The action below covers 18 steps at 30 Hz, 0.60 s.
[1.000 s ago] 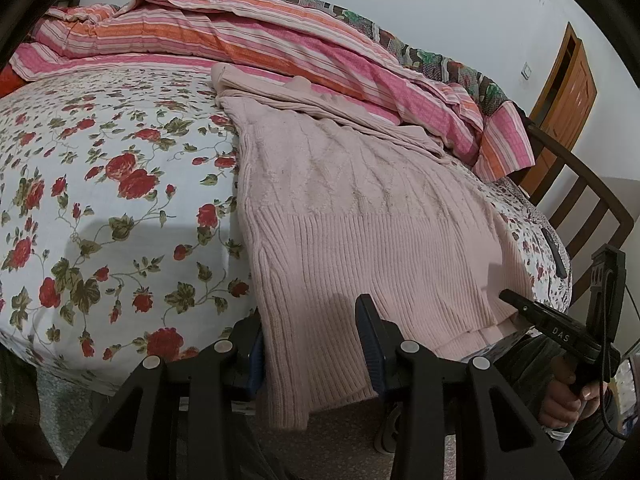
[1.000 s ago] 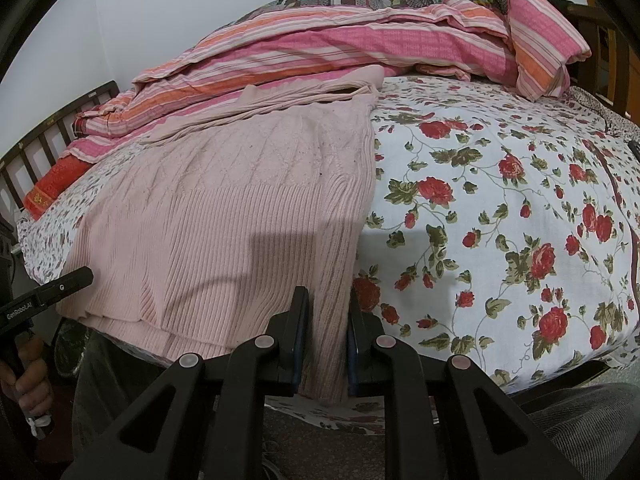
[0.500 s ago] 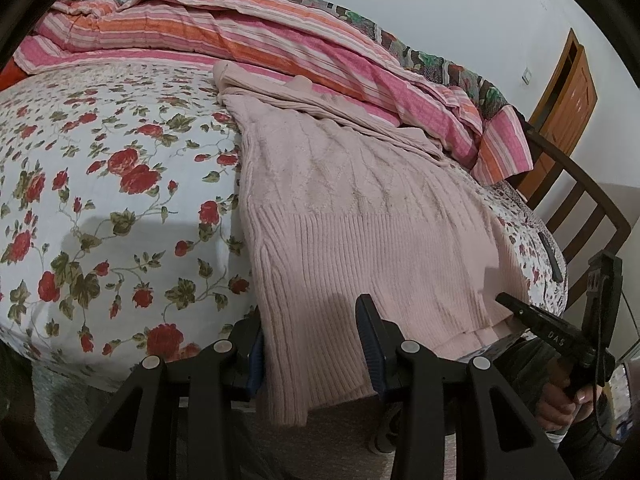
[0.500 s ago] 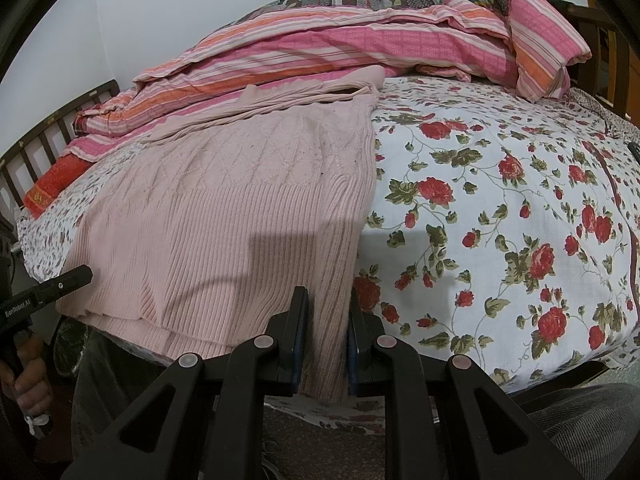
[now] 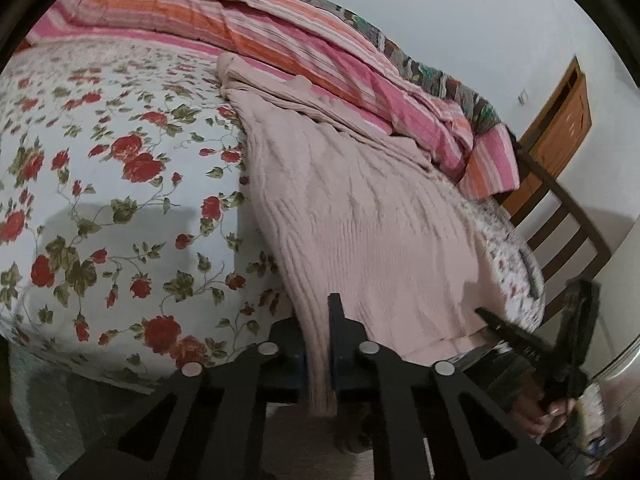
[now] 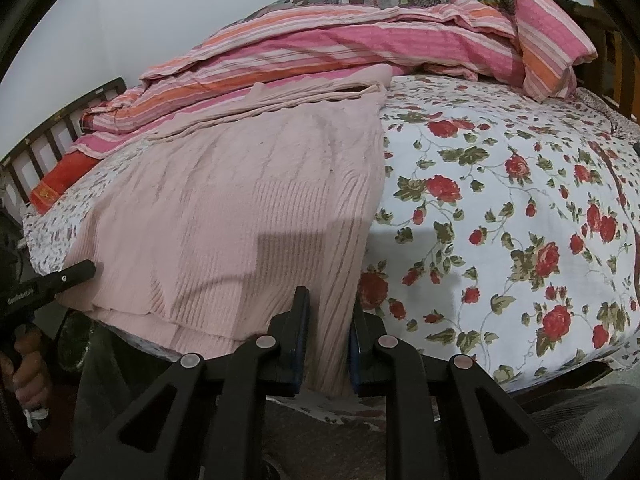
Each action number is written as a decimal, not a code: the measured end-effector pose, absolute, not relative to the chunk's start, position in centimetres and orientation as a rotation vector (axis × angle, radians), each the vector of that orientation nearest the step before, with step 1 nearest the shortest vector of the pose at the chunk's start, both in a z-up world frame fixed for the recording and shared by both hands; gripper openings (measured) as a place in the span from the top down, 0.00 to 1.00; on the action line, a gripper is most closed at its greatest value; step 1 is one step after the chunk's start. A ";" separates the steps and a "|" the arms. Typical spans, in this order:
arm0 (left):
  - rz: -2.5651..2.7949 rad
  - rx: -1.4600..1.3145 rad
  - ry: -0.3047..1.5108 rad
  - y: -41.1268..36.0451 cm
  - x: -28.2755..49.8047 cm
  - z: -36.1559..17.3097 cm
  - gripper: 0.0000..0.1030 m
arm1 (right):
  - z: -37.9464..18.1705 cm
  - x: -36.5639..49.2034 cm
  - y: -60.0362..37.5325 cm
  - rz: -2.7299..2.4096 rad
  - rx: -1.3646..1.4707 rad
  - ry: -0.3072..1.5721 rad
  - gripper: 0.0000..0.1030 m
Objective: Fold small clothes
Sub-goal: 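Lift the hem with both tools and fold it toward the collar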
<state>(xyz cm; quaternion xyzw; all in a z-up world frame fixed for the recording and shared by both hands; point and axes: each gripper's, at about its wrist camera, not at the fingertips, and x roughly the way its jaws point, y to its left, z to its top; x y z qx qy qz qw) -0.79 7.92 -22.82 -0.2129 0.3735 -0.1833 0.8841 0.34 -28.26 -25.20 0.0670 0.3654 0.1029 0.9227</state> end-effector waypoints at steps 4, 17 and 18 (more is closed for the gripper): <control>-0.388 -0.481 0.749 8.8 -1.1 -22.2 0.94 | -24.9 0.2 -28.6 0.250 0.178 0.761 0.94; -0.433 -0.496 0.605 10.2 -1.1 -15.3 0.94 | -18.1 -0.6 -31.6 0.369 0.430 0.632 0.95; -0.432 -0.497 0.594 10.4 -0.9 -14.7 0.94 | -17.5 -0.4 -31.7 0.374 0.446 0.622 0.95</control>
